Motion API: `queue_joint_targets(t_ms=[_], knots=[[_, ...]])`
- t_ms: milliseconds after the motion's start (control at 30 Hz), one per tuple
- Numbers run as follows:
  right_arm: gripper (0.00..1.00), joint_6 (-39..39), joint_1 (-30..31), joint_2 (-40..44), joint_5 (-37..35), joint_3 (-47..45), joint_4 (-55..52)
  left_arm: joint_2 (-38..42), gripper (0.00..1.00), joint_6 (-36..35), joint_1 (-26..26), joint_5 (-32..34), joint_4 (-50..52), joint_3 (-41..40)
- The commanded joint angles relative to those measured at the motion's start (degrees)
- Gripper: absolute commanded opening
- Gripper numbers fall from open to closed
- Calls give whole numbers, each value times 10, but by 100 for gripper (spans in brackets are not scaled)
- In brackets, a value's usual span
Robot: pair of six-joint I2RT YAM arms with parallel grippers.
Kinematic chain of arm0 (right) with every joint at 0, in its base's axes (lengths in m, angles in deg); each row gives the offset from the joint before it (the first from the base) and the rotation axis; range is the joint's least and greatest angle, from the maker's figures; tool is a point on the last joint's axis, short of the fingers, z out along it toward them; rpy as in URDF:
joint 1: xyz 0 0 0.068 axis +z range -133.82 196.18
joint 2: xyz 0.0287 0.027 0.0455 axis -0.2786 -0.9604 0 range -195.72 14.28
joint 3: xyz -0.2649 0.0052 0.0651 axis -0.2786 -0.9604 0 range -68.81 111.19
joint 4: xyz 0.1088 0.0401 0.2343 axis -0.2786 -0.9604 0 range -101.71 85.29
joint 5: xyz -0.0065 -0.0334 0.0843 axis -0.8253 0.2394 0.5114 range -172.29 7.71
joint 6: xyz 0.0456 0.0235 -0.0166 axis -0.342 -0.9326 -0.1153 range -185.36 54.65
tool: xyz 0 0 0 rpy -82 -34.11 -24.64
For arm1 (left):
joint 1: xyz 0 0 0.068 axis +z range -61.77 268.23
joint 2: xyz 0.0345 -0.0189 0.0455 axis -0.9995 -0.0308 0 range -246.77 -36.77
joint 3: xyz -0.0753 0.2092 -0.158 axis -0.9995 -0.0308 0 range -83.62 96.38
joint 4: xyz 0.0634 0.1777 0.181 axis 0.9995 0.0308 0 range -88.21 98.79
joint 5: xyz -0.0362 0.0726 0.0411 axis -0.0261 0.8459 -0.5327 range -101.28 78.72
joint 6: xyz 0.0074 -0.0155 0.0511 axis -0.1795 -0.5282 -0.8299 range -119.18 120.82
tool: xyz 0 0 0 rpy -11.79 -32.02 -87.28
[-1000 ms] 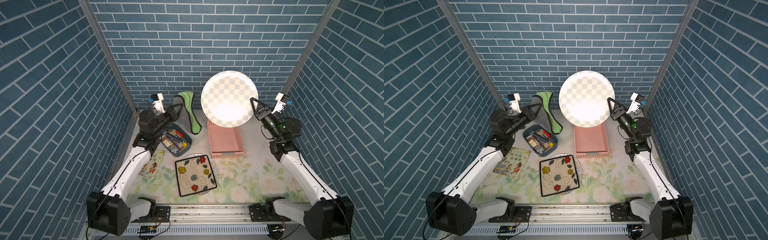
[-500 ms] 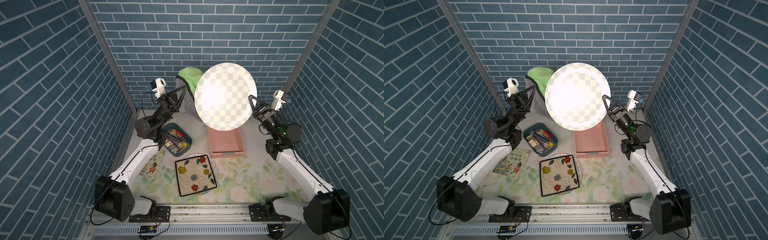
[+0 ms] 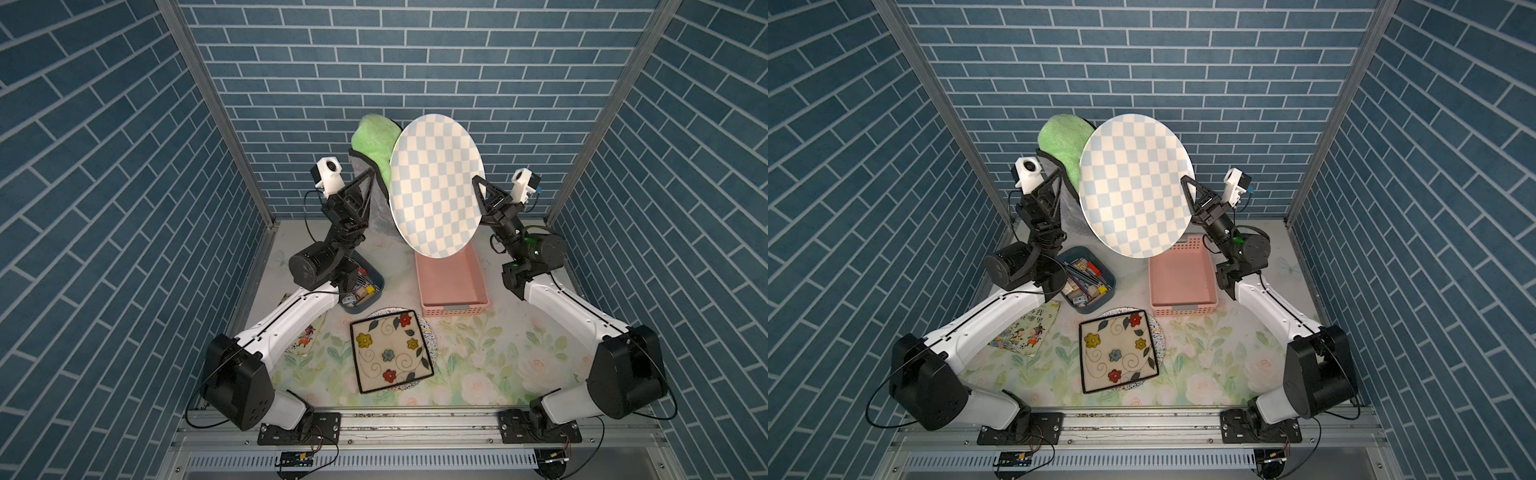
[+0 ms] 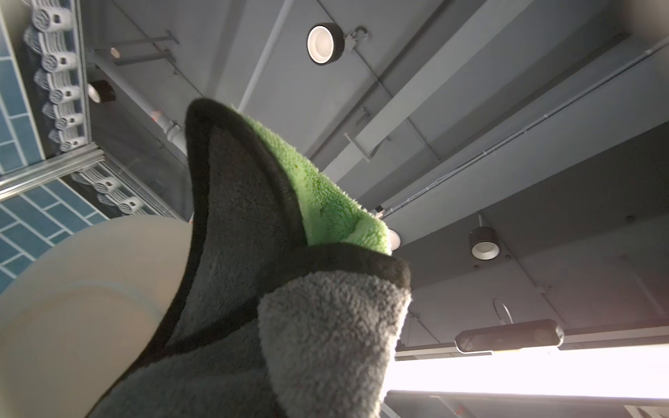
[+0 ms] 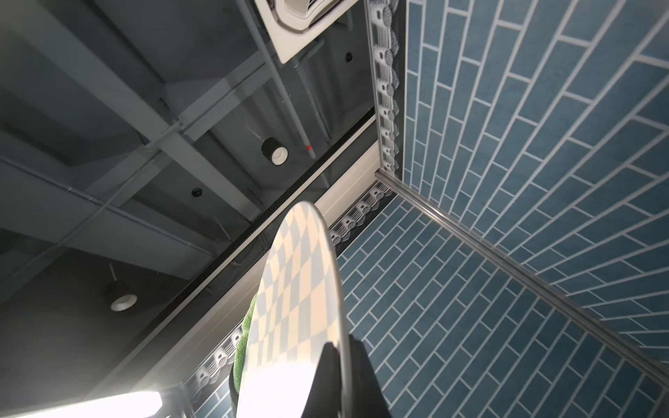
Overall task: Wipe the wet plate dry
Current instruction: Wipe the plate with towel.
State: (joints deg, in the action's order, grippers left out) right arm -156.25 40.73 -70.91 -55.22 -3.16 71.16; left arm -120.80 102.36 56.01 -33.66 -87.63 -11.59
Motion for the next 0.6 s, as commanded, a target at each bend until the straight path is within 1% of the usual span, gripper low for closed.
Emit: queue_joint_targets(t_ms=[0,100,167,233,300,400,467,567], knots=[[0,75,8,5,28,35,32,-25,0,19,-24,-97,22,-23],[0,71,-38,50,8,-1,32,10,0,19,13,-92,27,-50],[0,71,-70,86,2,-27,21,34,0,9,41,-94,49,-65],[0,74,-90,114,5,-45,10,50,0,-6,57,-95,78,-75],[0,88,-93,129,14,-46,-8,47,0,-14,60,-97,92,-68],[0,121,-82,147,18,-53,-55,18,0,-3,47,-104,81,-24],[0,122,-74,144,24,-50,-55,-4,0,0,35,-107,85,11],[0,128,-45,122,33,-40,-57,-44,0,17,20,-111,84,58]])
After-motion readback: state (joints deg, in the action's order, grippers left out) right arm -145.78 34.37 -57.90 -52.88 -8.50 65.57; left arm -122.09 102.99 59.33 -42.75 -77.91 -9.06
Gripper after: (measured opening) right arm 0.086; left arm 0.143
